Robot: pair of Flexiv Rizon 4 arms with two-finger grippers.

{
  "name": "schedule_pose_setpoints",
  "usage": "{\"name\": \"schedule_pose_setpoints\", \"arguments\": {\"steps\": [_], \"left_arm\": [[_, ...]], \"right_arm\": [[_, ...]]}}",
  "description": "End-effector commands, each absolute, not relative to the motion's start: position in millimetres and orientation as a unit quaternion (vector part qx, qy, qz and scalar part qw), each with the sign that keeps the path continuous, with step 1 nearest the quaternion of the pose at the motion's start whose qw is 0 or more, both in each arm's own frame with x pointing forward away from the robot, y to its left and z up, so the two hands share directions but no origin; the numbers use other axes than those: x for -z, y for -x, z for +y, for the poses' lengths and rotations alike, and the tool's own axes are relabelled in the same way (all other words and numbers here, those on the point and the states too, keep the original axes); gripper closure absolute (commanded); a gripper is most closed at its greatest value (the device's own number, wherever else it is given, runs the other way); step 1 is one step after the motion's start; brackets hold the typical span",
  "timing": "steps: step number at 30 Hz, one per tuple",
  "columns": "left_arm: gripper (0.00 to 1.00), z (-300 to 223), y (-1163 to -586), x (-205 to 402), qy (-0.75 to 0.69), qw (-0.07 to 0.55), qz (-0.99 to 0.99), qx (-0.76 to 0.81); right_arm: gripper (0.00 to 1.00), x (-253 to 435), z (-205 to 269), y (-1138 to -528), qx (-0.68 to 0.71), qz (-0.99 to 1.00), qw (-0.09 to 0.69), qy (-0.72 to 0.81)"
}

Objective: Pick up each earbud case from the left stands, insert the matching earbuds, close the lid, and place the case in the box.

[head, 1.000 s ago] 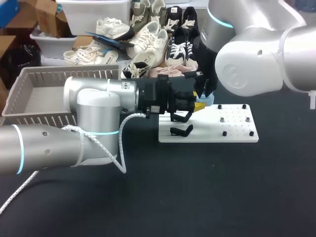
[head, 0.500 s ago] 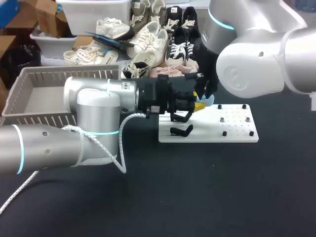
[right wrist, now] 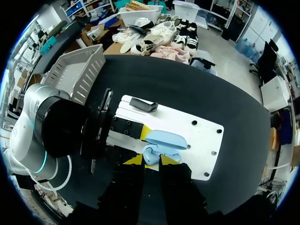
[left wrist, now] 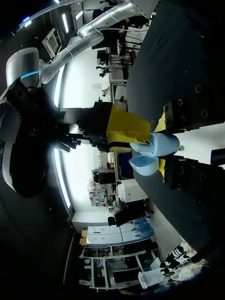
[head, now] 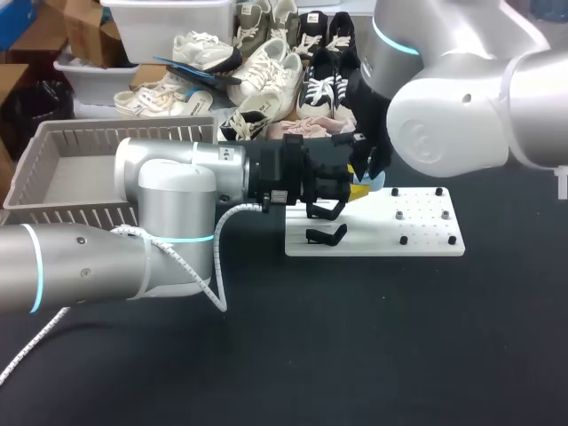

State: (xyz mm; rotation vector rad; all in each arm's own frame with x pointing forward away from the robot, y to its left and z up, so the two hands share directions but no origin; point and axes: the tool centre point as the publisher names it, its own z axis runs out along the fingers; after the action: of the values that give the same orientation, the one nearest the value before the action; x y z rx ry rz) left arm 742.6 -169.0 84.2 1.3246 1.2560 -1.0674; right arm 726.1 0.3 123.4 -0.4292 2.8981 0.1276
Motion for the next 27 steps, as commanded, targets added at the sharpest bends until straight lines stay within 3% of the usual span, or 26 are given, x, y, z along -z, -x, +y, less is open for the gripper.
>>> {"name": "schedule_pose_setpoints", "arguments": {"steps": [1, 5, 10, 12, 27], "left_arm": [[1.00, -168.8, -742.7, -84.0, -0.545, 0.492, 0.517, 0.440], [1.00, -168.8, -742.7, -84.0, -0.545, 0.492, 0.517, 0.440], [1.00, -168.8, -742.7, -84.0, -0.545, 0.492, 0.517, 0.440], [1.00, -168.8, -742.7, -84.0, -0.545, 0.492, 0.517, 0.440], [1.00, -168.8, -742.7, -84.0, -0.545, 0.492, 0.517, 0.440]], "right_arm": [[1.00, -123.1, 1.5, -725.3, -0.042, 0.983, 0.103, 0.145], [1.00, -123.1, 1.4, -725.2, -0.043, 0.984, 0.101, 0.142], [0.80, -123.3, 1.2, -725.0, -0.043, 0.984, 0.101, 0.141], [0.77, -123.8, 1.2, -725.0, -0.044, 0.984, 0.101, 0.140], [0.75, -130.6, 2.8, -724.4, -0.041, 0.984, 0.105, 0.140]]}}
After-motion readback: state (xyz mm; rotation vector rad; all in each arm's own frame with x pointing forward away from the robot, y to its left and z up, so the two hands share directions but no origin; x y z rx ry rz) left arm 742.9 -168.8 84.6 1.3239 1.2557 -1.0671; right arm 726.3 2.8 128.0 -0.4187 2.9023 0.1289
